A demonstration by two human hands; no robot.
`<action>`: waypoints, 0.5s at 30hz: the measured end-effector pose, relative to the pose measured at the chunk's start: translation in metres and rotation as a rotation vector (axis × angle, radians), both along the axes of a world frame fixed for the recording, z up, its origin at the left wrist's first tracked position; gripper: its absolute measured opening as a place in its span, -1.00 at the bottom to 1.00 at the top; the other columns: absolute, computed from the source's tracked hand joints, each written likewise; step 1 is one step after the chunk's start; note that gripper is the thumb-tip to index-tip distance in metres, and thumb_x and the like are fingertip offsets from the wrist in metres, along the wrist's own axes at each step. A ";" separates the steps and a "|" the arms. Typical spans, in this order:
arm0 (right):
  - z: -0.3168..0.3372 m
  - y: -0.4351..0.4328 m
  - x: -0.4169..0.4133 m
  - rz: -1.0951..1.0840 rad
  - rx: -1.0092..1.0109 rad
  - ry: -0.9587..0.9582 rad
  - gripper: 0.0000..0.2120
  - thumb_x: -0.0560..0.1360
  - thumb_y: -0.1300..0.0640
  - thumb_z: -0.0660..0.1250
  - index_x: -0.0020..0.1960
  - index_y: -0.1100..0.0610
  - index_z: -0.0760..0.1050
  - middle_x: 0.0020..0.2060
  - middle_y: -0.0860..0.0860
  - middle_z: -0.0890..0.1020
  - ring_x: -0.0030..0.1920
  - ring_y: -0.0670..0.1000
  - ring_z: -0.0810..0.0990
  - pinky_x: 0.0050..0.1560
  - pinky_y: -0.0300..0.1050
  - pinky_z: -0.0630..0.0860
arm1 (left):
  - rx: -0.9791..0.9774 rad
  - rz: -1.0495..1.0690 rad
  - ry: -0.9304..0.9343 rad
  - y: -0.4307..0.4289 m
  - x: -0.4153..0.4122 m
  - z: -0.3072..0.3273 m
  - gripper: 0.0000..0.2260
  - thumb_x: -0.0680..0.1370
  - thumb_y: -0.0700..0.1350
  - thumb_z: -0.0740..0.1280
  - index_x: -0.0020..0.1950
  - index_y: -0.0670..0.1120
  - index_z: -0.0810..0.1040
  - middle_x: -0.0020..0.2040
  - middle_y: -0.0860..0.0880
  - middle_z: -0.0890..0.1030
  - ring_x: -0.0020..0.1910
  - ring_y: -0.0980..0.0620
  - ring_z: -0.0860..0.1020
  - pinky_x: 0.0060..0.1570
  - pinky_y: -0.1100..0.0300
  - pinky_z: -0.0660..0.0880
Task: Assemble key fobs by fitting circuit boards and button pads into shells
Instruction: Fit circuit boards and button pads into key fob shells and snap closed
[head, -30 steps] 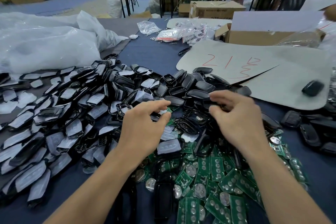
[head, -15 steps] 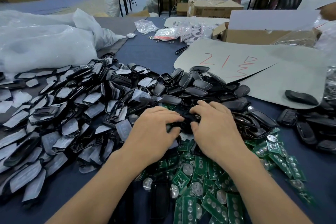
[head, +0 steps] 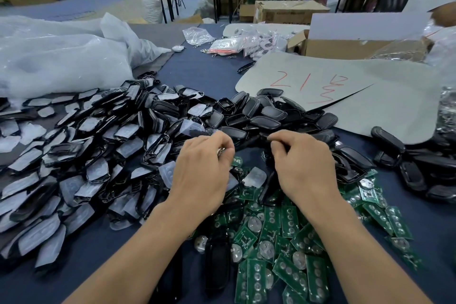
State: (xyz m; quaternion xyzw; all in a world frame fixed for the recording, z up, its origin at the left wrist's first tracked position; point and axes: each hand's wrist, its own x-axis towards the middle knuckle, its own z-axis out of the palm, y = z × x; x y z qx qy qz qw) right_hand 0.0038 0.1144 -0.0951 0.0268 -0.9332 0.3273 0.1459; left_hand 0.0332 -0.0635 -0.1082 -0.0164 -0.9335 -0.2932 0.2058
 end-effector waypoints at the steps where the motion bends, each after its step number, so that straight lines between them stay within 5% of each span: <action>1: -0.002 0.000 -0.001 -0.005 0.025 -0.007 -0.76 0.62 0.05 0.33 0.24 -0.13 0.65 0.04 0.00 0.72 0.06 0.18 0.63 0.17 0.04 0.55 | 0.033 0.007 -0.010 -0.001 0.000 -0.001 -0.91 0.67 0.02 0.21 -0.01 0.15 0.47 -0.15 0.17 0.57 -0.02 0.12 0.38 -0.15 0.18 0.24; 3: -0.004 0.000 -0.001 0.013 -0.005 0.018 -0.64 0.58 0.04 0.38 0.36 -0.18 0.57 0.18 -0.02 0.65 0.19 0.11 0.58 0.27 -0.05 0.44 | 0.064 -0.008 0.001 -0.004 0.001 -0.003 -0.89 0.69 0.06 0.15 -0.03 0.22 0.36 -0.20 0.12 0.59 -0.09 0.03 0.48 -0.21 0.15 0.34; 5: -0.002 -0.003 0.003 0.115 -0.116 0.047 -0.57 0.53 0.01 0.43 0.37 -0.25 0.53 0.05 -0.13 0.66 0.03 -0.09 0.62 0.11 -0.24 0.48 | 0.071 -0.046 0.016 -0.004 0.002 -0.002 -0.87 0.71 0.05 0.15 -0.02 0.22 0.34 -0.23 0.09 0.61 -0.16 0.01 0.53 -0.23 0.05 0.41; 7: 0.001 -0.008 0.008 0.234 -0.260 0.049 -0.63 0.48 0.02 0.46 0.24 -0.28 0.60 -0.16 -0.20 0.71 -0.18 -0.16 0.65 -0.12 -0.33 0.54 | 0.077 -0.085 0.018 -0.004 0.003 0.000 -0.89 0.71 0.05 0.17 0.00 0.22 0.37 -0.22 0.10 0.61 -0.17 0.08 0.53 -0.26 0.07 0.39; 9: 0.001 -0.013 0.011 0.257 -0.384 0.084 -0.75 0.48 0.09 0.51 0.04 -0.25 0.67 -0.26 -0.24 0.71 -0.28 -0.12 0.67 -0.22 -0.18 0.60 | 0.143 -0.093 0.042 -0.004 0.004 0.001 -0.93 0.69 0.06 0.22 0.03 0.23 0.41 -0.19 0.13 0.65 -0.19 0.15 0.57 -0.27 0.10 0.44; 13: -0.001 -0.022 0.018 0.218 -0.492 0.215 -0.84 0.47 0.16 0.55 -0.02 -0.08 0.76 -0.16 -0.28 0.72 -0.22 -0.17 0.70 -0.14 -0.18 0.63 | 0.495 -0.067 0.067 0.001 0.006 0.008 -0.76 0.57 0.20 0.34 0.22 0.33 0.43 -0.11 0.23 0.74 -0.19 0.22 0.69 -0.23 0.40 0.50; 15: -0.003 -0.028 0.022 0.267 -0.491 0.266 -0.84 0.50 0.19 0.52 0.02 -0.02 0.76 -0.09 -0.27 0.73 -0.12 -0.26 0.70 -0.06 -0.31 0.62 | 0.688 -0.138 -0.021 0.007 0.006 0.008 -0.69 0.53 0.23 0.34 0.27 0.31 0.50 -0.12 0.11 0.75 -0.17 0.10 0.71 -0.21 0.27 0.57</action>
